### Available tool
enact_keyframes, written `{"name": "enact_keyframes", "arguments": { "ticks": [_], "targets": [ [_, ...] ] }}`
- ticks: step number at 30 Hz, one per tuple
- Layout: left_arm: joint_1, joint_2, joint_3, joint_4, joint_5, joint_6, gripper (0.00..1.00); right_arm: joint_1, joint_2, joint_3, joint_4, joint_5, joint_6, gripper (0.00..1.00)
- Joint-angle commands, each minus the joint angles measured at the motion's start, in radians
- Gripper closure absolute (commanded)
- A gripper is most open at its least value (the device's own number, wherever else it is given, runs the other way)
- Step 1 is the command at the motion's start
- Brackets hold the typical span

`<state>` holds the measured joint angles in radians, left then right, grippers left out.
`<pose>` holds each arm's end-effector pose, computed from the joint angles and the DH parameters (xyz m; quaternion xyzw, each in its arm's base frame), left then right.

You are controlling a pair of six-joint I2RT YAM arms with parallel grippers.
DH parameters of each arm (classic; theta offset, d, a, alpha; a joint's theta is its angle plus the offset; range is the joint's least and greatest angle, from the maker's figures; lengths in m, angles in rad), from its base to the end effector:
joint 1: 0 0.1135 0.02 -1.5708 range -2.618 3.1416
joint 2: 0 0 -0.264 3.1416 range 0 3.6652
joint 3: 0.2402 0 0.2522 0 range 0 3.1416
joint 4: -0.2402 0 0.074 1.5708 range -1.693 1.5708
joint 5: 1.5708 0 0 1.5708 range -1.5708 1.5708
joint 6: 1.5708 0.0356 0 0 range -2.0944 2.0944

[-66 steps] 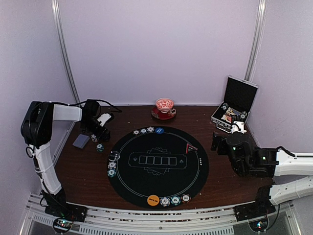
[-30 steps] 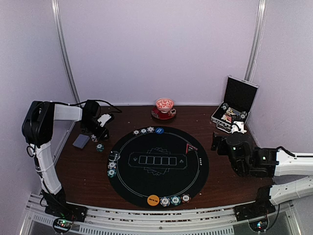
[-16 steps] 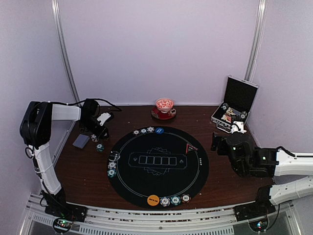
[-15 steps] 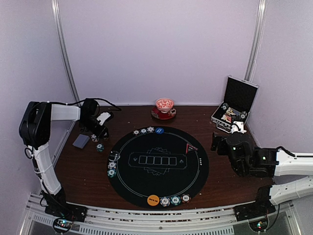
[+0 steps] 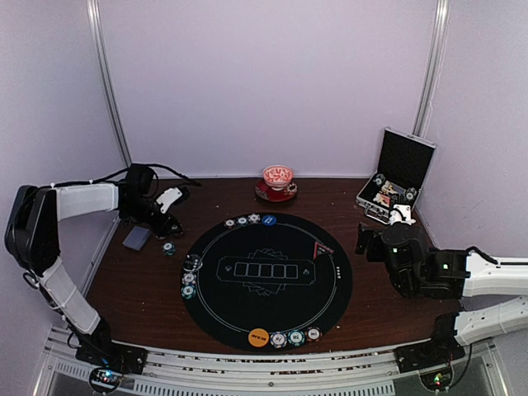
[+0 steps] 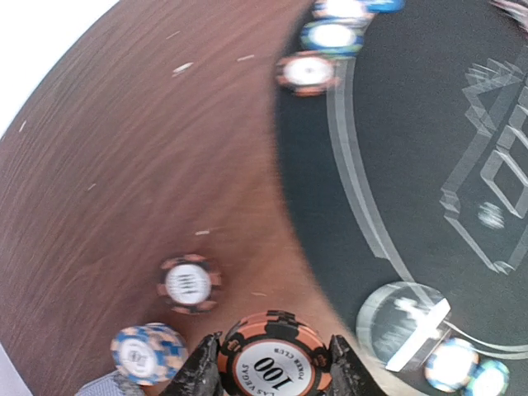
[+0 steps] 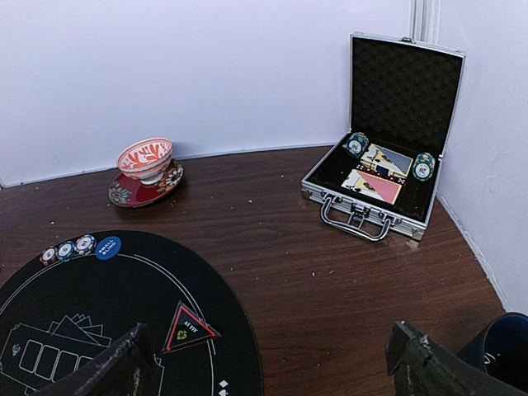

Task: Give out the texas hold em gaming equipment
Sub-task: Place the pile of poker chips at the dealer area.

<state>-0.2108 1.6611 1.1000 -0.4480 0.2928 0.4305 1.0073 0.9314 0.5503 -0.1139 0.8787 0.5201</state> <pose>0.3310 -0.0813 0.2054 0.3380 0.8893 -0.1093 0.2879 0.1285 0.1521 0.2440 0.0240 0.8068 0.0568 0.5875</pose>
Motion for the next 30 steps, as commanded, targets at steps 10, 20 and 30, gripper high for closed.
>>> {"name": "enact_keyframes", "arguments": {
  "ticks": [10,20,30],
  "targets": [
    [-0.241,-0.369,-0.307,-0.084,0.164,0.238,0.68,-0.004,0.005,0.01,0.008,0.008,-0.008,0.0],
    [-0.419,-0.474,-0.433,-0.102,0.134,0.281,0.67,-0.003,0.005,0.012,0.007,0.009,-0.009,0.0],
    [-0.459,-0.402,-0.477,-0.072,0.114,0.295,0.67,-0.003,0.002,0.011,0.006,0.006,-0.011,0.0]
  ]
}}
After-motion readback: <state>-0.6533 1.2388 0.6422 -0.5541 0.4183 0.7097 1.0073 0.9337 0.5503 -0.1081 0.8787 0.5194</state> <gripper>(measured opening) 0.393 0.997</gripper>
